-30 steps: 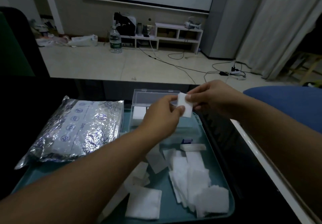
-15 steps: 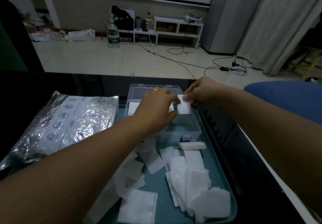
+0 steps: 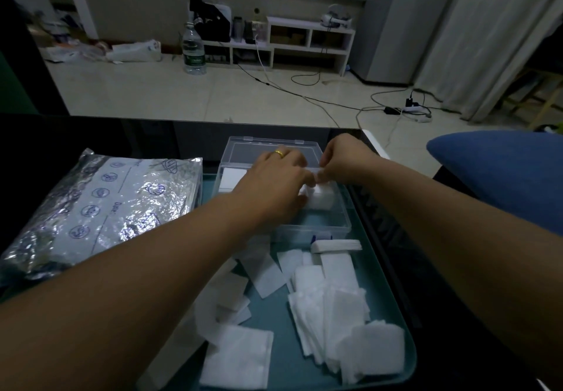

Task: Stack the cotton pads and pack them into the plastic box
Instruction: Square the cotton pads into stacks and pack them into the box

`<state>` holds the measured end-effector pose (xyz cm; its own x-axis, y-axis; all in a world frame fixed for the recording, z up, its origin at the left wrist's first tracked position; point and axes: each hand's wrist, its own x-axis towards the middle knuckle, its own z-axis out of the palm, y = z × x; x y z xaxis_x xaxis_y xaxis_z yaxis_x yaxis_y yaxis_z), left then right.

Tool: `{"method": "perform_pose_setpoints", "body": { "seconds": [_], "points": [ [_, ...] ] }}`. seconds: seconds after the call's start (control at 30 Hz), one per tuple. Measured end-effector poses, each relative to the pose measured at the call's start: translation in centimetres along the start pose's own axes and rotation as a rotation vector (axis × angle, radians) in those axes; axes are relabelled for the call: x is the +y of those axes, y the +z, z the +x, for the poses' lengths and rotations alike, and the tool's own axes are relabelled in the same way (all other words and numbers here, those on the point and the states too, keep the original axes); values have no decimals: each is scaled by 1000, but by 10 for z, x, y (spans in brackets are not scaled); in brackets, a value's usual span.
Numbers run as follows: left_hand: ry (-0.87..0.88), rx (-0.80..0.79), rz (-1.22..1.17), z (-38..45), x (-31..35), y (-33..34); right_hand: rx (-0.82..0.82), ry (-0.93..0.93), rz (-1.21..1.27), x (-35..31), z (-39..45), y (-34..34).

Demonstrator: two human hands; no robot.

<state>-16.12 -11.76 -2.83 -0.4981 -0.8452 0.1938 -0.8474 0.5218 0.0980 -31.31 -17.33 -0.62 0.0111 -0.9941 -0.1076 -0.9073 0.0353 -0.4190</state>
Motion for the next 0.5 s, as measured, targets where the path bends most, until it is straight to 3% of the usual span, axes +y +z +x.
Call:
{"method": "perform_pose_setpoints", "body": {
  "seconds": [0.27, 0.5],
  "points": [
    [-10, -23, -19, 4, -1, 5, 135, -103, 64, 14, -15, 1],
    [-120, -16, -146, 3, 5, -1, 119, -59, 58, 23, -25, 5]
  ]
}}
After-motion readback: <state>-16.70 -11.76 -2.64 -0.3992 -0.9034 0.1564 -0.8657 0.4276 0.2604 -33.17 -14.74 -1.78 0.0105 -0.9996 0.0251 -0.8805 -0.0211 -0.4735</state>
